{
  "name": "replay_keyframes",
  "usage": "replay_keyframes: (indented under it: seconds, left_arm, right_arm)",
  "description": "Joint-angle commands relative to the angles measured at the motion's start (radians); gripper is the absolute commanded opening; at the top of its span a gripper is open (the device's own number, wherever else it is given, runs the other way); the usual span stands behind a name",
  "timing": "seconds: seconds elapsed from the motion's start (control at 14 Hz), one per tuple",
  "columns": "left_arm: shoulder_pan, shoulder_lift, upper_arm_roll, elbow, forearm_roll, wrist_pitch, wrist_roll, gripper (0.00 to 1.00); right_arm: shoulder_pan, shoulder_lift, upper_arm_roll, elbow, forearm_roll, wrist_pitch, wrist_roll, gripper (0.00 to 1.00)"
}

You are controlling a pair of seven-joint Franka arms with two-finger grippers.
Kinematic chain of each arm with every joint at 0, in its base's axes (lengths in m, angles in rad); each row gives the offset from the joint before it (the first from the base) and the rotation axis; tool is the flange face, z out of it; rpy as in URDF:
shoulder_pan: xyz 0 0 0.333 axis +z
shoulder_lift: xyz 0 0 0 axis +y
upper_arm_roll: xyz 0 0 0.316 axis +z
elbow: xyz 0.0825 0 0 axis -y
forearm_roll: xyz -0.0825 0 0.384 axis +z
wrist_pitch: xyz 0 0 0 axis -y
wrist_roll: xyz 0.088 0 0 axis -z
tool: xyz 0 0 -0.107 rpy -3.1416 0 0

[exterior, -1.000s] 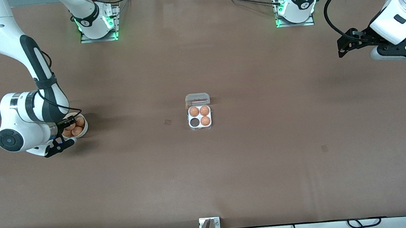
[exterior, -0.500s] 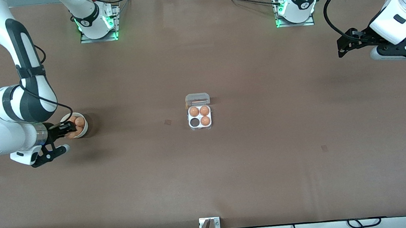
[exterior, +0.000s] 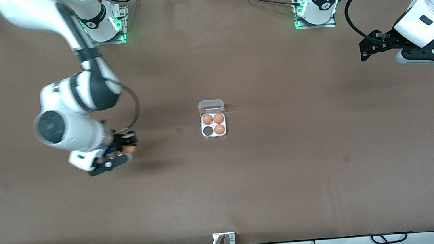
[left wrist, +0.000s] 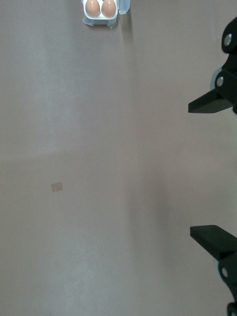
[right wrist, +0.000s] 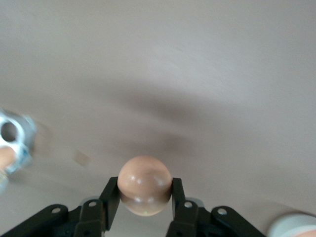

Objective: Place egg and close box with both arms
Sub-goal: 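Lift the egg and carry it over the empty slot of the box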

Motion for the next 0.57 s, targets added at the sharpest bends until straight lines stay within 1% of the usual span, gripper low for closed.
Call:
replay_keyframes:
  seconds: [0.0,0.07,0.36,0.5]
  left_arm:
    - [0.004,0.013,-0.005,0.034,0.015,-0.024,0.018,1.00]
    - [0.004,0.013,-0.005,0.034,0.015,-0.024,0.018,1.00]
    - [0.005,0.013,-0.005,0.034,0.015,-0.026,0.018,1.00]
    - [0.005,0.012,-0.003,0.034,0.015,-0.026,0.018,1.00]
  right_arm:
    - [0.028,0.049,0.036,0.031,0.055,0.087,0.137,0.14]
    - [0.040,0.060,0.045,0.042,0.067,0.125,0.178,0.14]
    - [0.115,0.125,0.053,0.071,0.078,0.180,0.361,0.14]
    - [0.158,0.169,0.053,0.094,0.081,0.260,0.424,0.14]
